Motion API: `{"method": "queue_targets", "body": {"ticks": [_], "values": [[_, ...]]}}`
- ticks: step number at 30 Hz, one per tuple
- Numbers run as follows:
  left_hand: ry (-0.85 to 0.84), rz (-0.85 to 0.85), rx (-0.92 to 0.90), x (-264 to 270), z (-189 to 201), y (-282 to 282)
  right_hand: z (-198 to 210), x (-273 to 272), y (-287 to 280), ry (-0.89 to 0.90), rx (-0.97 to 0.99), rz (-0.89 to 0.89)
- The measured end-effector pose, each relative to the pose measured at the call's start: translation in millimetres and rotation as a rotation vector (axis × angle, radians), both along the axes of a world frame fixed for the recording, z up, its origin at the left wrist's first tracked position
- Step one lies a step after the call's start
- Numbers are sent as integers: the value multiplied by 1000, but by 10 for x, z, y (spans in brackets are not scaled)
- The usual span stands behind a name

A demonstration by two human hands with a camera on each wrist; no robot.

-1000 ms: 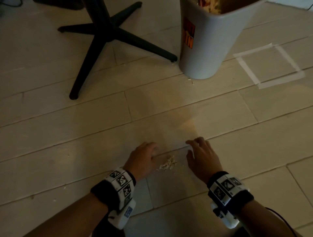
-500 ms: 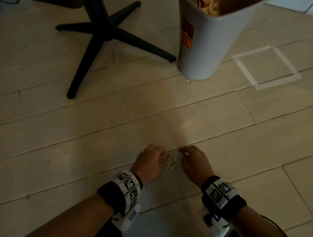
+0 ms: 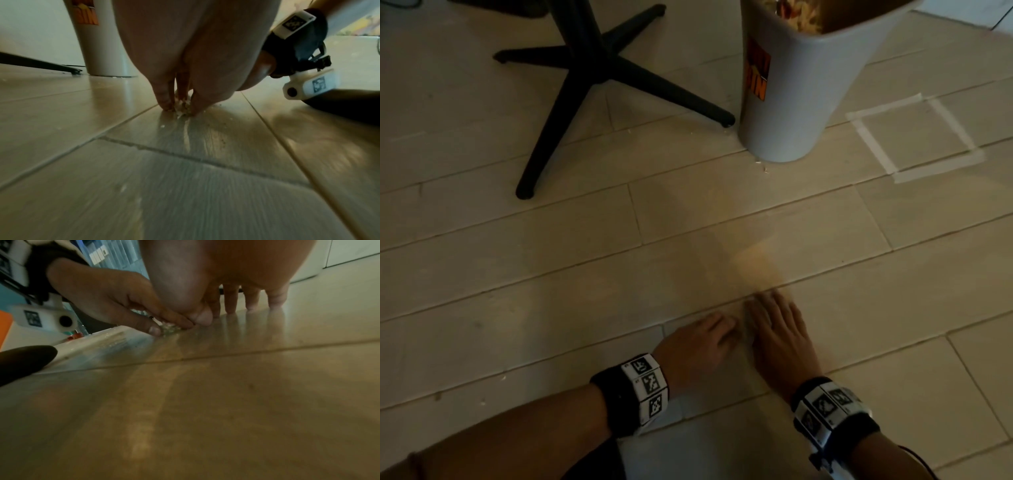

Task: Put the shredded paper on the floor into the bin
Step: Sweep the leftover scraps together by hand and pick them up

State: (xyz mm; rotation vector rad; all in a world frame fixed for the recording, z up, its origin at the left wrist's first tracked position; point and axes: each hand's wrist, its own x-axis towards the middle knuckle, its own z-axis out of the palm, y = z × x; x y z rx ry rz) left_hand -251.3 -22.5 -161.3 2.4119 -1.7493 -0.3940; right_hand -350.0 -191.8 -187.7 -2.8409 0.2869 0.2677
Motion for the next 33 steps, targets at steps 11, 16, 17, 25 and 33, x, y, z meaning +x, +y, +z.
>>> {"method": "queue_targets", "body": {"ticks": [11, 16, 17, 25, 33], "values": [[-24, -97, 58, 126, -34, 197, -135, -104, -73, -76, -63, 46], [110, 13, 86, 65, 15, 269, -172, -155, -122, -89, -64, 29], [162, 97, 92, 75, 50, 260, -175, -159, -120, -98, -61, 24], [529, 645, -259, 572, 799, -96, -210, -150, -114, -125, -69, 24], [508, 574, -620, 1266, 2092, -1062, -256, -176, -103, -162, -23, -7]]}}
